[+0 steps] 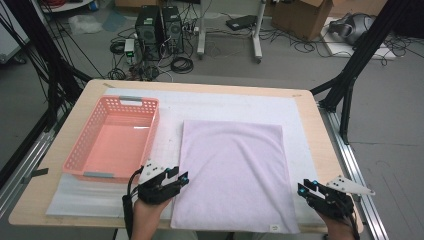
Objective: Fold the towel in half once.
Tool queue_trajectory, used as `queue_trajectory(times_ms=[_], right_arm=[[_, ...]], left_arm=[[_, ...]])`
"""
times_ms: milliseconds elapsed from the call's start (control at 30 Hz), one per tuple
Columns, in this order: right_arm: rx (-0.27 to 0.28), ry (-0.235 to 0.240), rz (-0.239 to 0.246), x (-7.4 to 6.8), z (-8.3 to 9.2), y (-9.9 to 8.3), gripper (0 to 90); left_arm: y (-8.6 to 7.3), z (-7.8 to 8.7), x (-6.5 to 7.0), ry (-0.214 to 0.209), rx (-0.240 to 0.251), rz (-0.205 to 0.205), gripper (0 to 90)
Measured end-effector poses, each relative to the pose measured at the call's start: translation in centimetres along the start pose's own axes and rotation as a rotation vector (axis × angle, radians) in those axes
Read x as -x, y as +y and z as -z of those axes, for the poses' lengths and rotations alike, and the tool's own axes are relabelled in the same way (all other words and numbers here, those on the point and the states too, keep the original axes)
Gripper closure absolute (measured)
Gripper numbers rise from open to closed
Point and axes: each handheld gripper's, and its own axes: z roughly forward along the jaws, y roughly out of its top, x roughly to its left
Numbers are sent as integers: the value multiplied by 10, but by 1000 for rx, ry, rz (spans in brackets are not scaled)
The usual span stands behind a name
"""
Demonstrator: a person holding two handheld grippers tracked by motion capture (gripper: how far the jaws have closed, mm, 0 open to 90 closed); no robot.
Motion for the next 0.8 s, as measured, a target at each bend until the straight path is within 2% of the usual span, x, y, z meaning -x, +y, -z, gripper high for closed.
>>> queue_trajectory(times_ms=[133,233,333,467,533,667,767,800], right_arm=[[-6,-5,-5,11,-6,4,634],[-5,-6,-14,17,-10,8,639],[-4,-13,-15,24,-16,14,641],[-2,-10,-9,28,-24,20,647],[-4,0,-3,29,-28,23,647],[-2,8,-10,35,-41,31,647],[-2,8,-22,40,-55,38,647],[-6,7,-28,41,-60,40,648]], left_arm=[[13,-17,-11,14,-10,11,540],[20,-31,-19,21,-36,10,551],[26,-44,-26,46,-53,-9,560],[28,-57,-34,71,-65,-11,565],[29,-62,-38,98,-63,-11,574],[33,-74,-48,125,-79,5,583],[37,-85,-54,152,-87,3,574],[39,-89,-57,159,-108,7,571]])
